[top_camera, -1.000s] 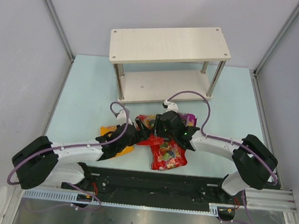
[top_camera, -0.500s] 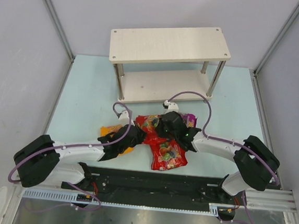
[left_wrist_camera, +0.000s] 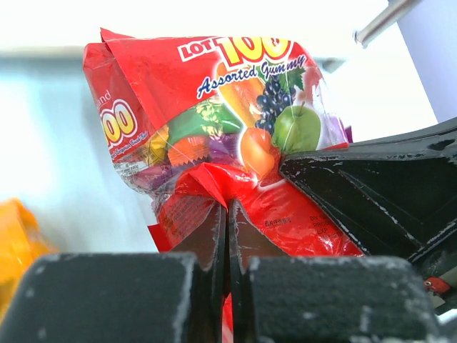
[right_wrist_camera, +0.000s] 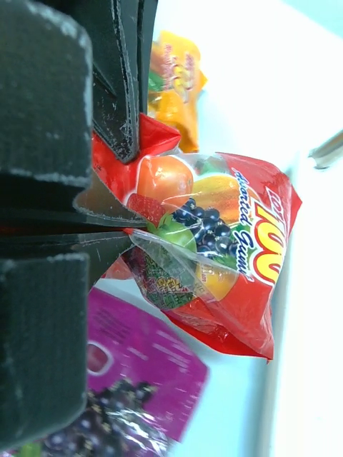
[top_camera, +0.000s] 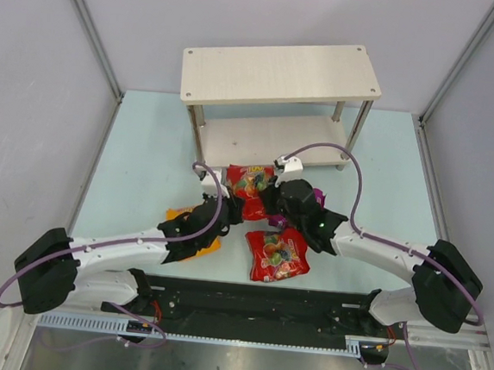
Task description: Place and organize the candy bags onto the shelf
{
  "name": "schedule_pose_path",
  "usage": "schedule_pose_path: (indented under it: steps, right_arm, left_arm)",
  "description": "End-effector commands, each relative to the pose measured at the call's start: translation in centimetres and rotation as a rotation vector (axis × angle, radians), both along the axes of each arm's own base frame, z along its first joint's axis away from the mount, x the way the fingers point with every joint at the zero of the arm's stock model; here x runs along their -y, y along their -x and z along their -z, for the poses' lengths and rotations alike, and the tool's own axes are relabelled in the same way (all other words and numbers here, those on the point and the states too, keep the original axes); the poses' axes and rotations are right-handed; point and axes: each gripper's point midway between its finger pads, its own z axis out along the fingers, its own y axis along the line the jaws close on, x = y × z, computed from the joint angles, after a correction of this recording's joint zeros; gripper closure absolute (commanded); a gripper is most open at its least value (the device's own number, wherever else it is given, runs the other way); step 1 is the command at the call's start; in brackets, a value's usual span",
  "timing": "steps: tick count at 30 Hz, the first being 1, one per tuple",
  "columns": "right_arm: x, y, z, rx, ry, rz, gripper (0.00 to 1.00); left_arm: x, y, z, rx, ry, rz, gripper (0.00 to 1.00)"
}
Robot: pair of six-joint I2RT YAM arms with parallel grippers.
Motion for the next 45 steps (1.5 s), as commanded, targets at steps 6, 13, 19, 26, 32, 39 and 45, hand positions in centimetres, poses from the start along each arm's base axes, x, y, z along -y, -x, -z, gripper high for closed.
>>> schedule_pose_path:
  steps: [6, 13, 19, 26, 32, 39, 45]
  right_arm:
    - [0.4, -6.0, -8.1, 0.289, -0.171, 0.103, 1.00]
    - [0.7, -10.0, -7.6, 0.338, -0.220, 0.129, 1.00]
    - [-0.6, -13.3, -7.0, 0.362, -0.245, 0.138, 1.00]
    - [-1.8, -15.9, -6.4, 0.396, -0.283, 0.141, 1.00]
    - [-2.0, -18.5, -4.9, 0.378, -0.290, 0.151, 1.00]
    - [-1.9, -20.9, -3.6, 0.360, -0.306, 0.143, 1.00]
    - [-1.7, -21.7, -2.6, 0.339, -0.296, 0.129, 1.00]
  left_arm:
    - [-0.8, -5.2, -7.4, 0.277, 0.066, -0.060, 0.99]
    - [-1.3, -9.8, -7.8, 0.333, 0.014, -0.089, 1.00]
    - [-1.1, -13.3, -7.3, 0.352, -0.045, -0.107, 1.00]
    - [-1.6, -16.7, -6.0, 0.339, -0.089, -0.136, 1.00]
    - [-1.6, -18.9, -5.8, 0.341, -0.123, -0.150, 1.00]
    - [-2.0, -20.2, -4.4, 0.311, -0.162, -0.163, 0.83]
    - [-2.8, -18.8, -4.4, 0.288, -0.142, -0.169, 0.57]
